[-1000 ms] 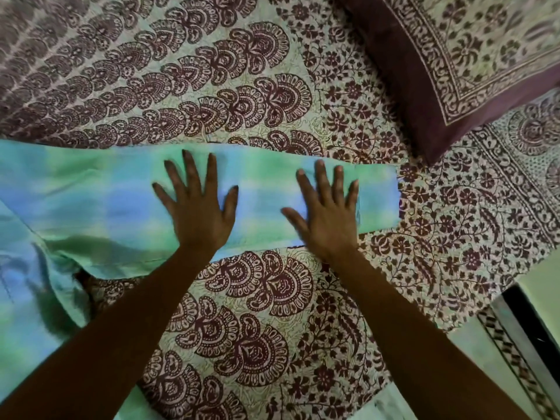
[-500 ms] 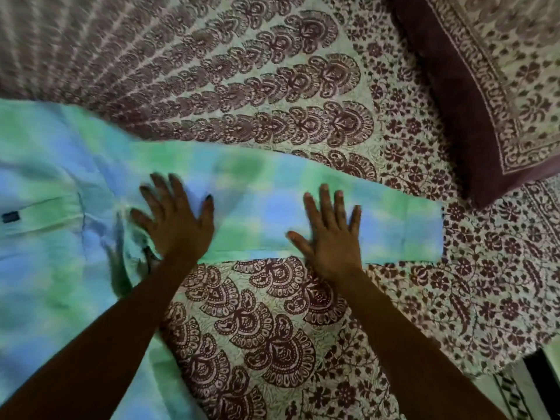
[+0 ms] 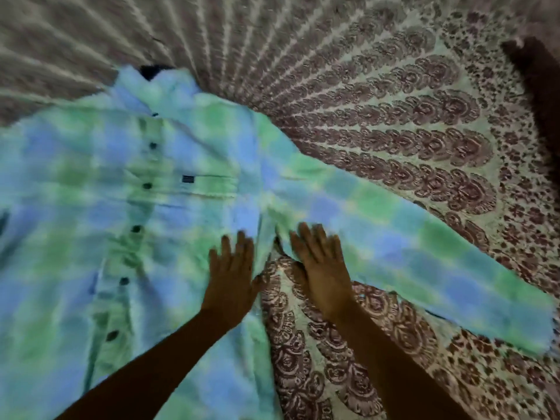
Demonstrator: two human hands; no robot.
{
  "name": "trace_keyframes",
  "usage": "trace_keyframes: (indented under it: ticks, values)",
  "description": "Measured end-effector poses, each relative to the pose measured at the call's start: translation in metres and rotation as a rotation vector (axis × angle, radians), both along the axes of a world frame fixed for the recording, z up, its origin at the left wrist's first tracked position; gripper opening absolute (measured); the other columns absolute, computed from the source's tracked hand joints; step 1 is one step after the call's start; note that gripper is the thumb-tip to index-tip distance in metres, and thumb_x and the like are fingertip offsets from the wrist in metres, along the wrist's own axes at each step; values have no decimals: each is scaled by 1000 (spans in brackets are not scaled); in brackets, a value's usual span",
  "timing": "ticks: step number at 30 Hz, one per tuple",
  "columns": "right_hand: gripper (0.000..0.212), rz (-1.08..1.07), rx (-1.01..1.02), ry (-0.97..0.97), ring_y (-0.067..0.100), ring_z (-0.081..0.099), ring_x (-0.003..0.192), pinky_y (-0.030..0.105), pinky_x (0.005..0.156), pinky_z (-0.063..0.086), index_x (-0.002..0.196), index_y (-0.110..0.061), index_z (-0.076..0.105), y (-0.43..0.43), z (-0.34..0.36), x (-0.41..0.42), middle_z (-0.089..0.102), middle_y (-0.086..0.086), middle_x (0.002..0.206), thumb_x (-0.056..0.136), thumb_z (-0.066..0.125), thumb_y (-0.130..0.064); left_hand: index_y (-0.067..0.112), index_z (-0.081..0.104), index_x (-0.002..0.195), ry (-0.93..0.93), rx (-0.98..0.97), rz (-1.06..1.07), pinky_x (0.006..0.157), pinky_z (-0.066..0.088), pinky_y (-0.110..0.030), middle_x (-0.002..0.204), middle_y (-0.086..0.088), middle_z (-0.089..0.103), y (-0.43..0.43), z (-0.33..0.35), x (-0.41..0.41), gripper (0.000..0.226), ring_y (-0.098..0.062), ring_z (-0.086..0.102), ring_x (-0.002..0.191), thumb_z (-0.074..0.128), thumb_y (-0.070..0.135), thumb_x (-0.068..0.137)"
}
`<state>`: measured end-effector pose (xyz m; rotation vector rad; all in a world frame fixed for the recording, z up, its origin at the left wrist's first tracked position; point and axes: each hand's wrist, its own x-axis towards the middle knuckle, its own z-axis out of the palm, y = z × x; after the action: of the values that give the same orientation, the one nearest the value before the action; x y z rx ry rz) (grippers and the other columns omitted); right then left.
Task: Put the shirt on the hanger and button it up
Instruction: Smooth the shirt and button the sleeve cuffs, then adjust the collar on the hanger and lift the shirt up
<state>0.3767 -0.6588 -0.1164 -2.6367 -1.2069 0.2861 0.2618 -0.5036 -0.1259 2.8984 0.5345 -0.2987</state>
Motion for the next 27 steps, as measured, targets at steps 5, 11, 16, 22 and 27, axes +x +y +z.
trace_keyframes:
  ticks: [5, 11, 16, 22, 27]
  values:
    - [43, -305, 141, 127, 26, 51, 125, 38, 104, 40, 119, -14, 64, 4, 6, 13, 58, 6, 130, 80, 61, 6, 9, 36, 136, 15, -144, -140, 89, 41, -67, 142, -24, 39, -3, 5, -1, 63, -52, 41, 123, 26, 50, 90]
    - [44, -431, 141, -29, 46, 59, 107, 55, 86, 49, 110, 1, 64, 54, 29, -18, 65, 24, 113, 73, 44, -10, 14, 51, 130, -224, -356, -253, 97, 39, -60, 140, -12, 47, 64, 25, -23, 68, -40, 43, 128, 14, 58, 95]
    - [56, -263, 41, -96, 42, 38, 132, 51, 106, 30, 136, -14, 45, 148, 24, -60, 41, 17, 144, 88, 33, -39, 16, 37, 141, -218, 2, -83, 105, 26, -63, 150, -17, 28, 180, 21, -71, 65, -43, 22, 138, 18, 57, 94]
    - [79, -224, -266, -9, 45, 31, 134, 68, 98, 28, 142, -23, 33, 196, -16, -81, 29, 17, 151, 85, 11, -73, 25, 30, 144, -23, 14, -16, 100, 23, -70, 154, -20, 15, 243, -11, -120, 83, -49, 11, 137, 19, 77, 80]
    - [51, -278, -24, -61, 40, 52, 117, 51, 94, 43, 109, -17, 63, 205, 5, -59, 58, 13, 123, 83, 43, -55, 20, 38, 139, -162, -52, 46, 106, 23, -63, 150, -22, 24, 239, -1, -87, 69, -48, 21, 137, 18, 63, 90]
